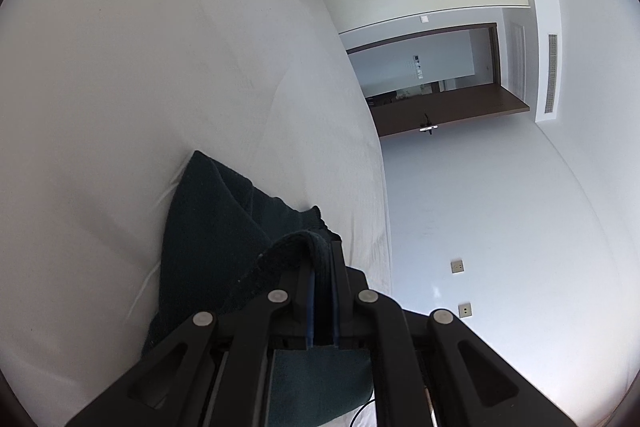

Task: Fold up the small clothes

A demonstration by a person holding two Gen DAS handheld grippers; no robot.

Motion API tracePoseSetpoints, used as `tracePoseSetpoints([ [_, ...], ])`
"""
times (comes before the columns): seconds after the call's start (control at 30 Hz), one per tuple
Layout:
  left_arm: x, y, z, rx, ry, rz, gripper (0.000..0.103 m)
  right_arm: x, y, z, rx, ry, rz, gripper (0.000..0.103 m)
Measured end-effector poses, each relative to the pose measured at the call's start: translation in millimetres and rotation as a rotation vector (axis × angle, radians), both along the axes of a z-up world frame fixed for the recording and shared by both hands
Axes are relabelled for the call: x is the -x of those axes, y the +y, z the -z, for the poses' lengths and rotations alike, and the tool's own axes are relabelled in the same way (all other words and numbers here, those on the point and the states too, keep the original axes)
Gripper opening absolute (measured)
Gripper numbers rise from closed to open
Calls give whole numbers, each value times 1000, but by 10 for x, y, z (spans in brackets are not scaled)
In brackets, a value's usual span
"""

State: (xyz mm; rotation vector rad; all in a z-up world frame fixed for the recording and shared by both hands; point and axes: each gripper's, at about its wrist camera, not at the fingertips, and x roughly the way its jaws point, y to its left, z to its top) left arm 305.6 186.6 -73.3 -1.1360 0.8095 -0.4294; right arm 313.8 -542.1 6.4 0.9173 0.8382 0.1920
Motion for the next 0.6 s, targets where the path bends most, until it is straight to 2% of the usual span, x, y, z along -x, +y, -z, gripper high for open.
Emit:
tracePoseSetpoints([
  [0.2, -266, 47, 320, -46, 75, -40, 9, -402, -15, 307, -46, 68, 29, 8],
  [0.23, -302, 51, 385, -40, 89, -42, 12, -449, -16, 365, -49, 83, 35, 16],
  [0.27, -313, 48, 422, -38, 91, -43, 19, -498, -22, 407, -43, 89, 47, 23],
  [0.3, -299, 45, 437, -52, 87, -51, 33, -530, -25, 420, -28, 72, 65, 47],
  [0.33, -282, 45, 444, -70, 81, -56, 41, -542, -27, 404, -11, 46, 86, 73],
  [0.37, -275, 31, 467, -76, 79, -57, 52, -530, -35, 382, 0, 25, 111, 80],
  [0.43, -230, 48, 499, -85, 96, -61, 61, -543, -15, 364, 12, -1, 101, 83],
  [0.6, -18, 131, 369, -128, 72, -91, 69, -454, 48, 409, 55, 24, 67, 83],
])
